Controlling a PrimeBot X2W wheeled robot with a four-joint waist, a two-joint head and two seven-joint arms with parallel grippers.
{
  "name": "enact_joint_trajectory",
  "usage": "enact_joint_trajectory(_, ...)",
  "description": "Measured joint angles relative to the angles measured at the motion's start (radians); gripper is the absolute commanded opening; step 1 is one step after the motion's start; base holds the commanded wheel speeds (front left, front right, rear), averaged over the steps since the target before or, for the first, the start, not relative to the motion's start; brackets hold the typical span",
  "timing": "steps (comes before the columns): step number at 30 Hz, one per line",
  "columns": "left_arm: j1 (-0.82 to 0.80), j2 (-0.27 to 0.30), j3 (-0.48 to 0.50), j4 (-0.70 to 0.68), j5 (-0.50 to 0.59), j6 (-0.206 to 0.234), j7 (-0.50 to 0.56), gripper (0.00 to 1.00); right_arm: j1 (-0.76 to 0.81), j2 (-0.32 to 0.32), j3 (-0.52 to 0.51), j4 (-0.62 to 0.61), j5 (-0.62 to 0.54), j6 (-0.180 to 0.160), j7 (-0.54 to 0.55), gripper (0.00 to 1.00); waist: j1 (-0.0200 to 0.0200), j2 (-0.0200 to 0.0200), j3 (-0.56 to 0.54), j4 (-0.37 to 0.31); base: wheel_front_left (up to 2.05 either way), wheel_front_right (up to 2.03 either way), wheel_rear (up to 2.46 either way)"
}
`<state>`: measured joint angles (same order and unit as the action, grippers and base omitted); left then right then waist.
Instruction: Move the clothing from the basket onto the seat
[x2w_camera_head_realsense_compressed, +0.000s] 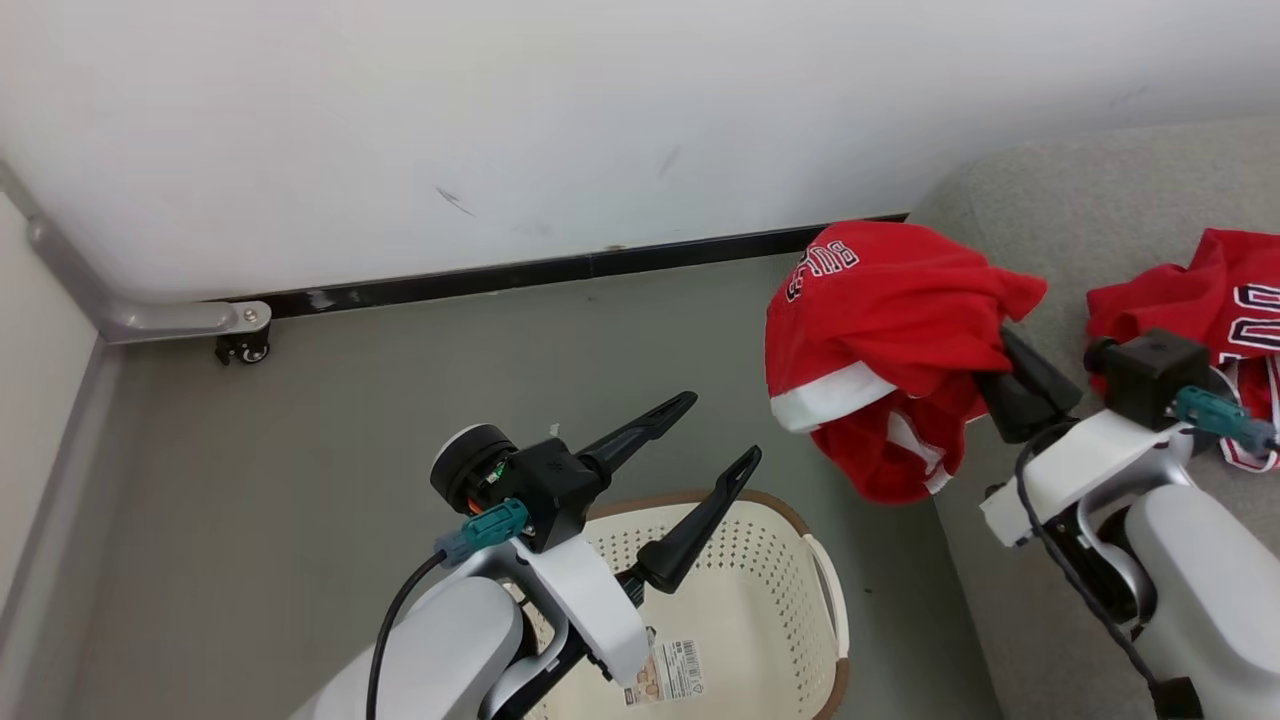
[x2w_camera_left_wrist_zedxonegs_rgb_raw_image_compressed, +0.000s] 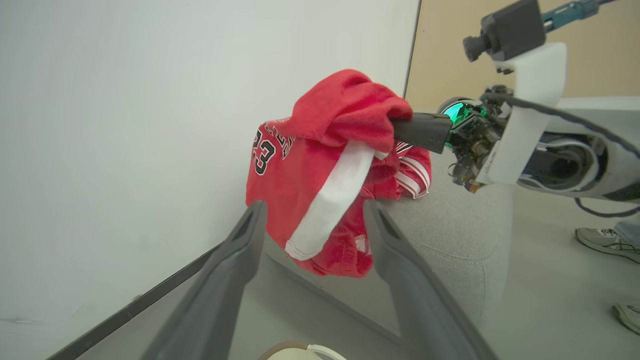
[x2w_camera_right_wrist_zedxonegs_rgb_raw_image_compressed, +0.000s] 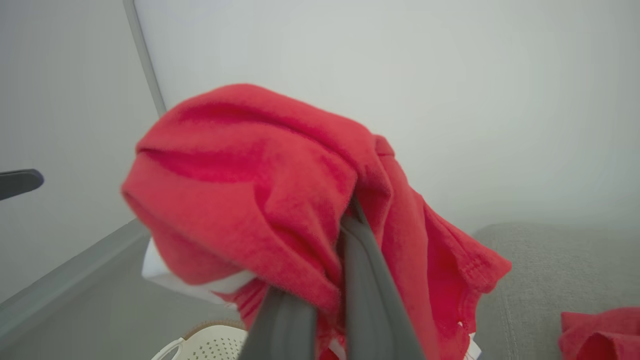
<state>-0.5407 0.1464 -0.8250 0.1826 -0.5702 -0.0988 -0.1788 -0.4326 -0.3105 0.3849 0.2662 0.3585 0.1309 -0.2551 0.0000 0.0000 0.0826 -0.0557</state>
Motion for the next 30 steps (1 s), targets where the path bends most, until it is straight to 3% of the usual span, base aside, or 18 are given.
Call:
enact_joint_trajectory(13, 0.017, 0.008, -0.018, -0.021, 0.0, -0.001, -0.008, 1.0, 0.078, -0.011, -0.166, -0.107, -0.056, 0.0, 0.0, 0.0, 0.0, 0.0, 0.015, -0.082, 0.0, 0.0, 0.0)
enact_joint_trajectory(30, 0.017, 0.016, -0.021, -0.038, 0.001, -0.001, -0.012, 1.0, 0.15, 0.018, -0.255, -0.207, -0.104, 0.0, 0.0, 0.0, 0.0, 0.0, 0.036, -0.189, 0.0, 0.0, 0.0)
